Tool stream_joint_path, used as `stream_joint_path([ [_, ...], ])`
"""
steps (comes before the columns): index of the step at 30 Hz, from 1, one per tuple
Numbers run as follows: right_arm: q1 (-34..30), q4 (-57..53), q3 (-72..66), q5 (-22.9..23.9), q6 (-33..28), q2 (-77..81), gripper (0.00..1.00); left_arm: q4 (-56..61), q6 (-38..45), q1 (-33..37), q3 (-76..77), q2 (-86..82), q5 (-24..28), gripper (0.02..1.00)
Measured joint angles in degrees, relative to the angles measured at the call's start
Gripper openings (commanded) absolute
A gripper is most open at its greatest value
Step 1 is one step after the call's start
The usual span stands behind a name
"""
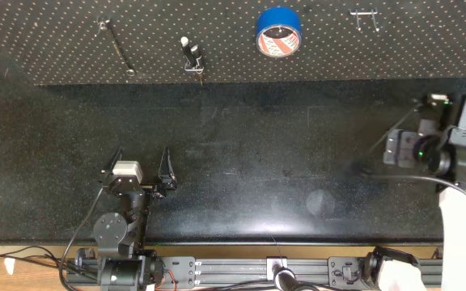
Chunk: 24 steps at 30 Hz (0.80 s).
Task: Place Tools Onto Pegboard
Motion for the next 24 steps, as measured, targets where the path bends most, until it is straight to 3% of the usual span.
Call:
stream_joint_path([
  [4,-10.5,-2.8,0.1,-0.2,-6.4,3.6,0.932,0.0,0.0,0.0,0.0,0.0,0.0,0.996],
  [6,-14.7,-2.9,0.1,-0.2,-7.9,8.2,0.978,0.0,0.0,0.0,0.0,0.0,0.0,0.996],
  [10,-15.4,-2.2,0.1,-0.2,-10.6,11.7,0.989,0.0,0.0,0.0,0.0,0.0,0.0,0.996],
  [13,-15.9,-0.3,0.1,-0.2,-18.2,17.2,0.989,0.0,0.0,0.0,0.0,0.0,0.0,0.996],
  [17,-20.9,5.7,0.0,-0.2,-21.8,21.8,0.989,0.0,0.0,0.0,0.0,0.0,0.0,0.996],
  [24,-21.1,11.5,0.0,0.7,-28.9,25.4,0.989,0.0,0.0,0.0,0.0,0.0,0.0,0.996],
])
